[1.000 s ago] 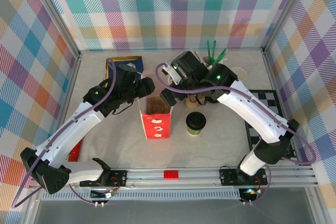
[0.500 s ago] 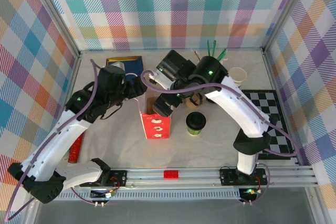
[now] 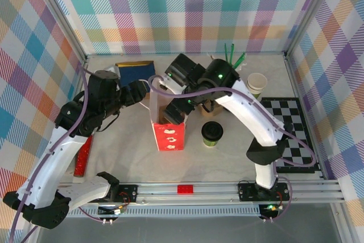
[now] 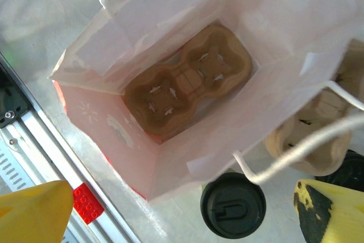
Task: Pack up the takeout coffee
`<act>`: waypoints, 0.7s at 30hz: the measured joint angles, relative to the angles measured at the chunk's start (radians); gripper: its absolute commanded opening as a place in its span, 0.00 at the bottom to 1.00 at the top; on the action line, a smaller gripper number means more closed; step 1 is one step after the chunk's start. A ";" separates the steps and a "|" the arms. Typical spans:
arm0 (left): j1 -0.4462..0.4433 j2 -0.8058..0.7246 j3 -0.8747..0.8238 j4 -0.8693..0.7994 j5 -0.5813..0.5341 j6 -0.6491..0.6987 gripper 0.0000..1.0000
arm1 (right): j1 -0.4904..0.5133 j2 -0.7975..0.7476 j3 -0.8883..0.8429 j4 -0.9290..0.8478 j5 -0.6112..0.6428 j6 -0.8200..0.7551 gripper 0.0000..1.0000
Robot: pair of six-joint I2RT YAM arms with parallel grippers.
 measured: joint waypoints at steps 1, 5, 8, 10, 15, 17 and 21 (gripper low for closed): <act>0.003 -0.002 0.000 0.000 0.006 0.002 0.88 | 0.000 -0.019 -0.003 0.002 0.006 0.000 0.99; 0.006 -0.014 0.001 0.001 0.035 0.018 0.90 | -0.011 -0.135 -0.043 0.018 0.054 0.012 0.99; 0.006 -0.026 0.011 0.000 0.049 0.025 0.90 | -0.035 -0.229 -0.117 0.043 0.089 0.027 0.99; 0.006 -0.035 0.023 0.000 0.049 0.031 0.90 | -0.063 -0.277 -0.169 0.061 0.108 0.042 0.99; 0.006 -0.119 0.006 0.042 0.052 0.053 0.95 | -0.207 -0.415 -0.380 0.145 0.143 0.106 0.99; 0.006 -0.179 -0.028 0.075 0.052 0.064 0.96 | -0.283 -0.456 -0.447 0.158 0.133 0.137 0.99; 0.006 -0.244 -0.050 0.083 0.049 0.068 0.95 | -0.383 -0.486 -0.558 0.167 0.100 0.185 0.99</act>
